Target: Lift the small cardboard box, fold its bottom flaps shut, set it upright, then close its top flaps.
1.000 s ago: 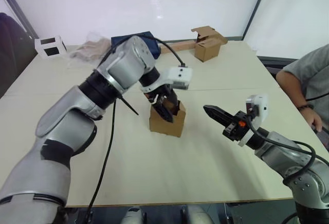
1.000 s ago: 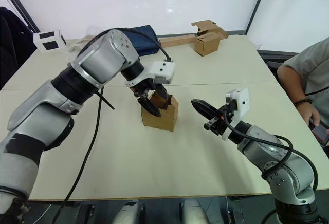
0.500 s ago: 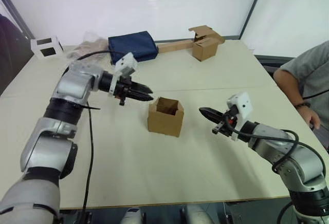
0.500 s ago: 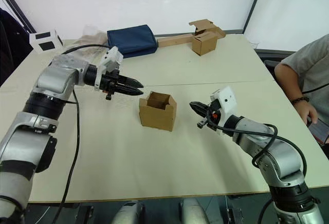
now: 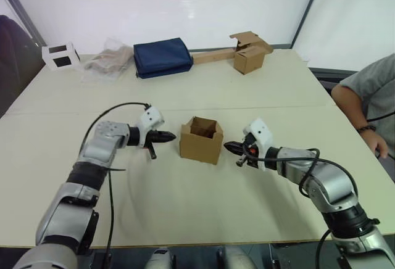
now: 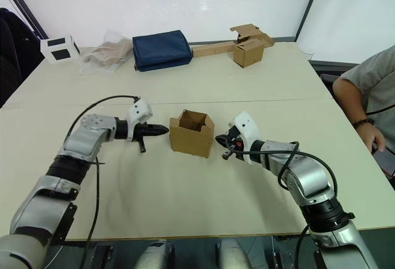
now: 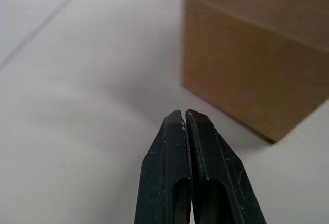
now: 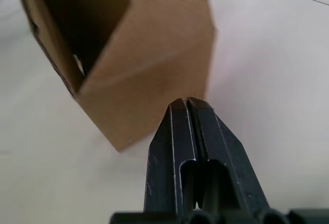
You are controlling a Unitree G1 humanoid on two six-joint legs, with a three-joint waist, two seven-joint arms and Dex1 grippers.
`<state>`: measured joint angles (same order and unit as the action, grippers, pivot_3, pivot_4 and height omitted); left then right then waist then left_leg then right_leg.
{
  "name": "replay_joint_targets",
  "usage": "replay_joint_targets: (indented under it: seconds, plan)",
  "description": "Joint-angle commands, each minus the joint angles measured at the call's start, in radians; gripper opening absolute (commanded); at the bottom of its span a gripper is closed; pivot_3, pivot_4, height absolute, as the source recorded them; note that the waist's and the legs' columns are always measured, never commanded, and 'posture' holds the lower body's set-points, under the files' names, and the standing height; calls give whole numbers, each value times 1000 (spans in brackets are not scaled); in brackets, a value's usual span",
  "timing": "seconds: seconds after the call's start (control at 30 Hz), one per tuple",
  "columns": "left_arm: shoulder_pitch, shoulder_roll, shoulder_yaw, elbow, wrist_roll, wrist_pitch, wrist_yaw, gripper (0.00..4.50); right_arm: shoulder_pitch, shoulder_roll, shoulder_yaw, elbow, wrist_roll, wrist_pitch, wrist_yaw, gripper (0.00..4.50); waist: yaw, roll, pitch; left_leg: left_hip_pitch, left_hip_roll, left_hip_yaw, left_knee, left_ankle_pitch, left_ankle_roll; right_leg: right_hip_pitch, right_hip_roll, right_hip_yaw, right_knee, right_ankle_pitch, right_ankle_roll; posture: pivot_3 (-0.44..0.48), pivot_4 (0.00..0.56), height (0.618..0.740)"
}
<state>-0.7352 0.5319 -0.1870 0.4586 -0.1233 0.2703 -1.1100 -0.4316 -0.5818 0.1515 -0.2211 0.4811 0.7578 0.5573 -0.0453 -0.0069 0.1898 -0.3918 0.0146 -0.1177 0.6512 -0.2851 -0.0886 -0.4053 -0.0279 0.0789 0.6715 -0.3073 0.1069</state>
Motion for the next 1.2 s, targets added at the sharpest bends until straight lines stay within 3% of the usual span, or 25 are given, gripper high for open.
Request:
replay_joint_targets:
  seconds: [0.03, 0.47, 0.7, 0.87, 1.03, 1.2]
  plan:
    - [24, 34, -13, -127, -14, 84, -47, 63, -27, 20, 7, 13, -29, -15, 25, 0, -1, 0, 0, 0, 0, 0, 0, 0, 0, 0, 0, 0, 0, 0, 0, 0, 150, 740]
    - [82, 69, -15, -284, -72, 257, -118, 63, -49, 72, -9, 95, -83, -45, 74, 0, 0, 0, 0, 0, 0, 0, 0, 0, 0, 0, 0, 0, 1, 0, 0, 0, 150, 740]
    - [107, 95, -33, -351, -95, 293, -153, 63, -50, 84, -5, 107, -105, -52, 88, 0, -2, 0, 0, 1, 0, 0, 0, 0, 0, 0, 0, 0, 1, 0, 0, 0, 150, 740]
    - [103, 128, -33, -304, -55, 247, -136, 63, -34, 44, 1, 92, -144, -41, 94, 0, -1, 0, 0, 1, 0, 0, 0, 0, 0, 0, 0, 0, 1, 0, 0, 0, 150, 740]
    - [83, 148, 8, -281, -75, 245, -127, 63, -12, 16, -48, 81, -149, -64, 94, 0, 0, 0, 0, 1, 0, 0, 0, 0, 0, 0, 0, 0, 1, 0, 0, 0, 150, 740]
    - [38, 85, 182, -336, -258, 303, -86, 63, -27, 63, -216, 30, 39, -102, 169, 0, 0, 0, 0, 0, 0, 0, 0, 0, 0, 0, 0, 0, 1, 0, 0, 0, 150, 740]
